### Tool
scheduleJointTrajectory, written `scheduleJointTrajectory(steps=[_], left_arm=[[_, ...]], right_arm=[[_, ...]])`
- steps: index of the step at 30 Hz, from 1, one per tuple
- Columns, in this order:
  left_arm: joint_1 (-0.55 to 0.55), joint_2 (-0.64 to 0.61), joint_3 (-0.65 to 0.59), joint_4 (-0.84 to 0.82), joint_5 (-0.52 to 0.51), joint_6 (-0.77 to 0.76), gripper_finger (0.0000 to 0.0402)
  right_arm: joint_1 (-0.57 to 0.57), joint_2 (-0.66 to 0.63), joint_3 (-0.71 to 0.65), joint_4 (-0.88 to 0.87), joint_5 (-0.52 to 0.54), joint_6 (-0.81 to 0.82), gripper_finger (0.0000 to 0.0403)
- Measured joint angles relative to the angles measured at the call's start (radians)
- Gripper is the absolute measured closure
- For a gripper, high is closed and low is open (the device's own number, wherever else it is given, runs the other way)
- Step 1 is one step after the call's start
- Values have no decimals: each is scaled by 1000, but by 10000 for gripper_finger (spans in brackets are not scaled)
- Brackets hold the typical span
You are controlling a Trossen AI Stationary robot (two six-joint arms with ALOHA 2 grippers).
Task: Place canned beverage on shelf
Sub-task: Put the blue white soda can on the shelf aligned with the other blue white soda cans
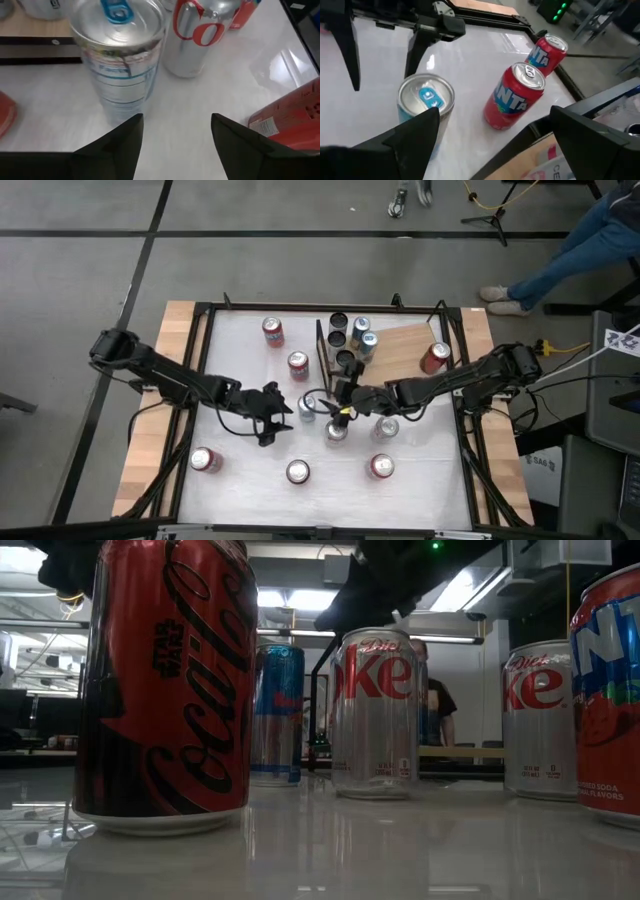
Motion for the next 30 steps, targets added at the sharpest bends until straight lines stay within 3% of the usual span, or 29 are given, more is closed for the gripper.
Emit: scheduleJointTrajectory(steps=[9, 16, 22, 30], left_arm=[[0, 56, 0, 17, -2, -64, 188], [-6, 56, 0, 47, -1, -75, 189], [-26, 56, 0, 68, 0, -76, 189], [-36, 55, 0, 99, 0, -76, 189]], right_arm=[[70, -6, 38, 17, 53, -96, 36], [68, -5, 37, 17, 158, -109, 36], [68, 41, 37, 67, 260, -169, 36], [67, 134, 80, 150, 281, -339, 36]])
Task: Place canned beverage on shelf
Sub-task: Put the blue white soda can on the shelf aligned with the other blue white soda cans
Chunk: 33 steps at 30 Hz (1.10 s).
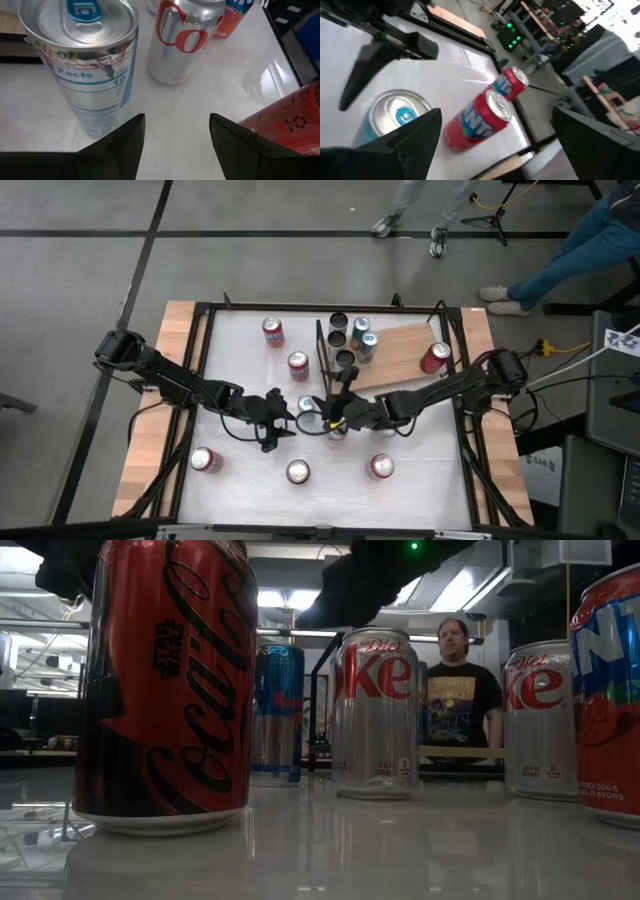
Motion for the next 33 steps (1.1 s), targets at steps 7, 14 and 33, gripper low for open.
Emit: scheduleJointTrajectory(steps=[7, 14, 33], left_arm=[[0, 0, 0, -1, 0, 0, 189], [0, 0, 0, -2, 0, 0, 189], [0, 0, 0, 5, 0, 0, 189]], right_arm=[[7, 25, 12, -10, 116, -46, 36], [21, 25, 12, -5, 109, -73, 66], [20, 23, 13, -58, -63, -103, 284]])
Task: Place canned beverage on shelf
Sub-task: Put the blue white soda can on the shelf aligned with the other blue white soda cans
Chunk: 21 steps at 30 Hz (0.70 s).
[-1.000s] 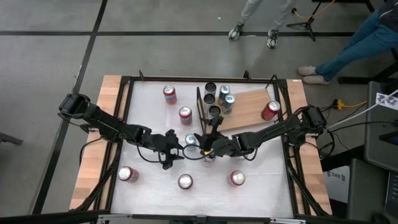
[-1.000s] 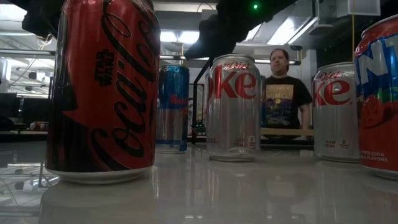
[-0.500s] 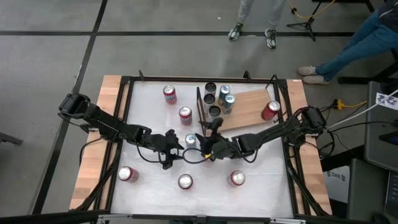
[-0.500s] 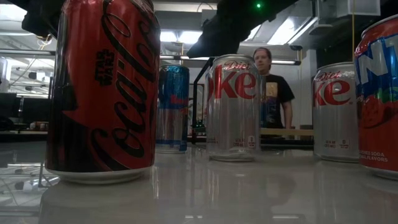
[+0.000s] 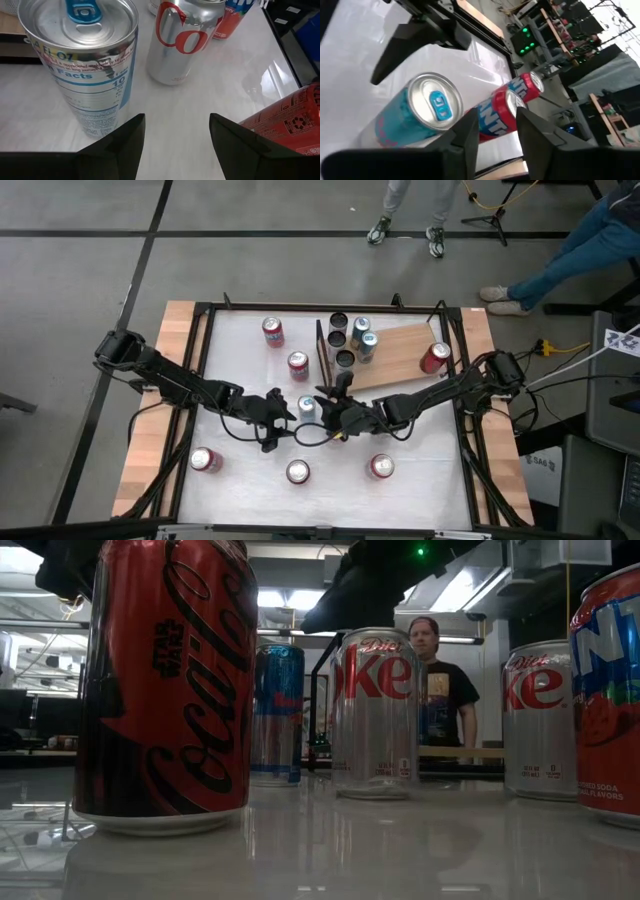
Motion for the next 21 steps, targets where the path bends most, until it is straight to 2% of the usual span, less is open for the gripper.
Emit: scheduleJointTrajectory(steps=[6, 11, 18, 21], left_arm=[[0, 0, 0, 36, 0, 0, 189], [0, 0, 0, 47, 0, 0, 189], [0, 0, 0, 47, 0, 0, 189], [0, 0, 0, 47, 0, 0, 189]], right_arm=[[-6, -2, 1, -17, -16, 2, 308], [-22, -7, 2, -19, -75, 4, 317], [-34, -10, 133, -233, -85, 4, 333], [-34, -11, 198, -362, -128, 38, 340]])
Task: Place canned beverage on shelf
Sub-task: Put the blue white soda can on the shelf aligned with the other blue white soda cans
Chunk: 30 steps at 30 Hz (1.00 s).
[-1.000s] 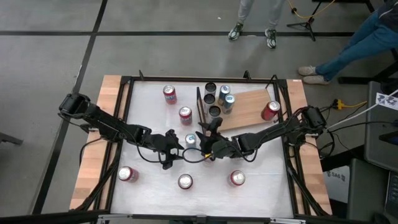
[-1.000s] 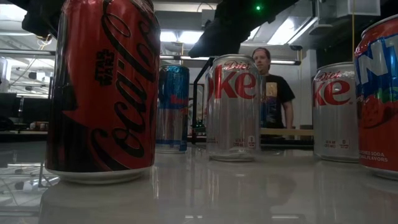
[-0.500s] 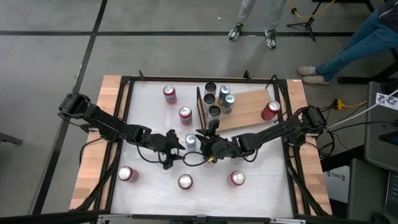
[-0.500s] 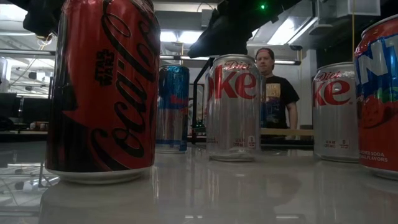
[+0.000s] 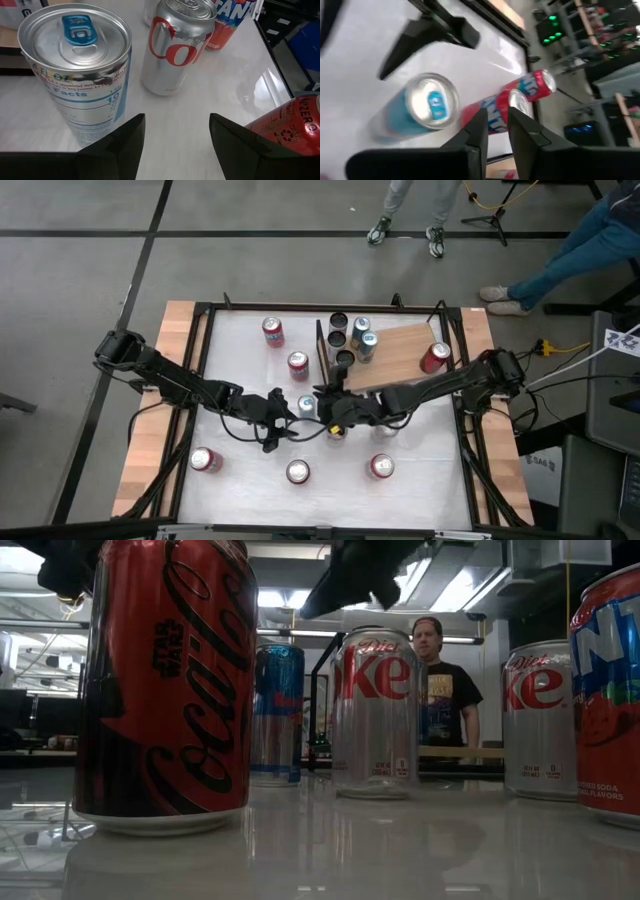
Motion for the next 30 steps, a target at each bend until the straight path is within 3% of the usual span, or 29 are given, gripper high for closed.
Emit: scheduleJointTrajectory(steps=[5, 10, 30], left_arm=[[0, 0, 0, 4, 0, 0, 189], [0, 0, 0, 13, 0, -1, 189], [0, 0, 0, 54, 0, -3, 189]], right_arm=[[-30, -1, 82, -132, -109, 55, 348], [-86, 0, 83, -144, -227, 114, 350], [-97, 58, 83, -189, -257, 157, 350]])
